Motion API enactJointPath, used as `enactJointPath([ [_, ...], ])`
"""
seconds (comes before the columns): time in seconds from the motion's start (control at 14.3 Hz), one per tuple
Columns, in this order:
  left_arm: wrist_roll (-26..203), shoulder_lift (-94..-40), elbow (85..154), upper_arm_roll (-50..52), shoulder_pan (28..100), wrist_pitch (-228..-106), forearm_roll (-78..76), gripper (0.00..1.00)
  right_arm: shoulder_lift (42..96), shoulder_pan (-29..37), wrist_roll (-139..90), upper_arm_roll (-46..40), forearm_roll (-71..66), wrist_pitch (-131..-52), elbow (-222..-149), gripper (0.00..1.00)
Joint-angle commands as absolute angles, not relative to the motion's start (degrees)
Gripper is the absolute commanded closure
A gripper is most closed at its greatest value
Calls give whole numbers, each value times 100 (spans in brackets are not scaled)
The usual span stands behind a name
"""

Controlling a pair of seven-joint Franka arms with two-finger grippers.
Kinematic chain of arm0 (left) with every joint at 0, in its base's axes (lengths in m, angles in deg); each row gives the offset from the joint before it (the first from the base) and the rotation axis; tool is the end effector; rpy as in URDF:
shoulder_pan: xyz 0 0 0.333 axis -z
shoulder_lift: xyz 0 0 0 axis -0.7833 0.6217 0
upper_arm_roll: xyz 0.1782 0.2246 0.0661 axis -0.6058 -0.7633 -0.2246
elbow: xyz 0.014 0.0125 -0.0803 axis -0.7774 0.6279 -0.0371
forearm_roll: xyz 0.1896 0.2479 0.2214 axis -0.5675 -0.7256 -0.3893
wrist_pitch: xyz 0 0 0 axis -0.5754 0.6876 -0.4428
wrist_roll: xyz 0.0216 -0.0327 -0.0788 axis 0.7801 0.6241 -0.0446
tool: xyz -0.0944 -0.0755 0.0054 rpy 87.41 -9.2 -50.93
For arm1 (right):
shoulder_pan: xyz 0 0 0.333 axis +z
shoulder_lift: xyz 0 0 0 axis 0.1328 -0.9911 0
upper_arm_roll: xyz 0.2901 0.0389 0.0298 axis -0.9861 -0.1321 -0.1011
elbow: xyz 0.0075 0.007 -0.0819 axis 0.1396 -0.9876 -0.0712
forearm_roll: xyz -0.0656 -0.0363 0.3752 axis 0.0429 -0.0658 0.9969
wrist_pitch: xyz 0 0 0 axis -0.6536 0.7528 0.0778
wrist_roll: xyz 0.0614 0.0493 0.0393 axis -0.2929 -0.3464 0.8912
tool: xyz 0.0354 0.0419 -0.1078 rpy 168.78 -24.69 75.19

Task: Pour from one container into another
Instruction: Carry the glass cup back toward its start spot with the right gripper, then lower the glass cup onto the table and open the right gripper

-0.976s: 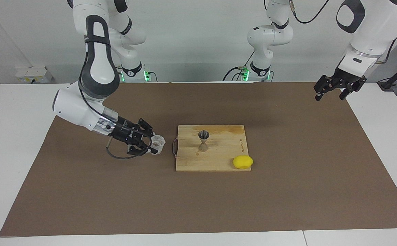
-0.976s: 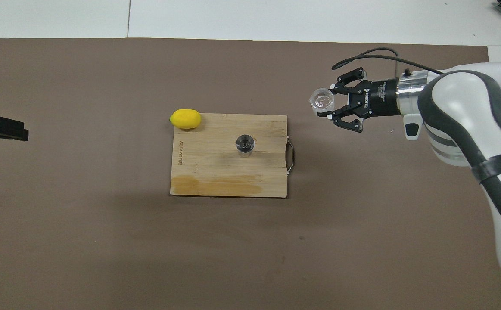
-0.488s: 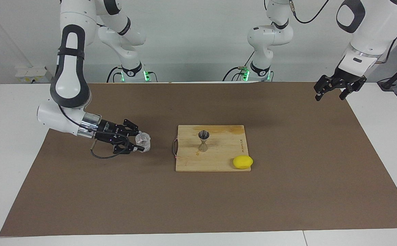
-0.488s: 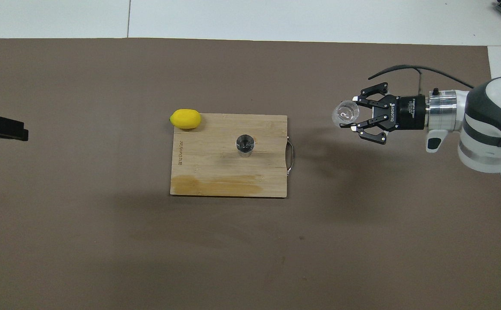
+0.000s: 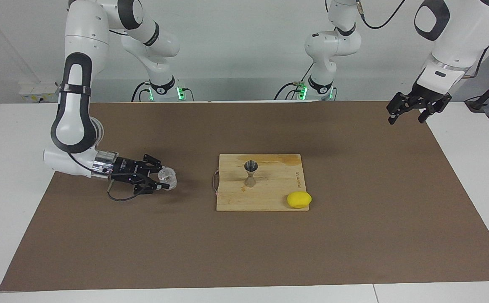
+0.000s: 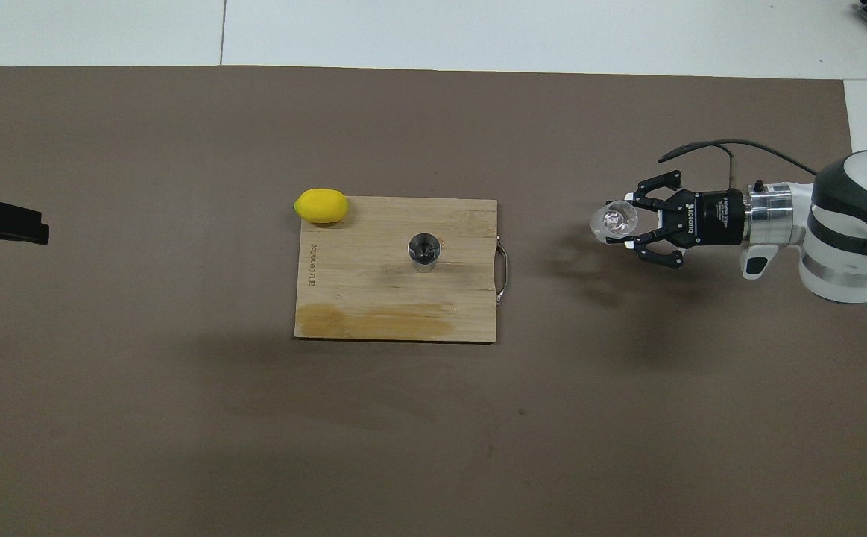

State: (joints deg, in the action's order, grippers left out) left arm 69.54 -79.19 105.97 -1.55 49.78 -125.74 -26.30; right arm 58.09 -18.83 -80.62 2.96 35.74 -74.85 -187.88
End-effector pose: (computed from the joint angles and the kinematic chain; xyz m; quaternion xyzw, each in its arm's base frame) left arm 0.5443 0.0106 0.5715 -0.9994 0.0192 -0.0287 0.0002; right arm 0.6017 -0.0106 0.2743 -0.5743 0.6023 0.3730 0.4102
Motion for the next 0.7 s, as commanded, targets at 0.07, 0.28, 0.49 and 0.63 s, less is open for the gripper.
enactJointPath([
  [0.07, 7044, -7940, 10530, -139, 4989, -12491, -2730, 0, 5678, -2309, -7625, 217, 3451, -7470, -18923, 100],
  [0.28, 7044, -7940, 10530, -148, 4989, -12500, -2730, 0, 5669, -2441, -7571, 208, 3441, -7567, -19055, 100],
  [0.49, 7044, -7940, 10530, -148, 4989, -12500, -2730, 0, 5450, -2538, -7238, 208, 3450, -7506, -19117, 100],
  [0.63, 7044, -7940, 10530, -148, 4989, -12491, -2730, 0, 5344, -2591, -7001, 208, 3450, -7480, -19135, 100],
])
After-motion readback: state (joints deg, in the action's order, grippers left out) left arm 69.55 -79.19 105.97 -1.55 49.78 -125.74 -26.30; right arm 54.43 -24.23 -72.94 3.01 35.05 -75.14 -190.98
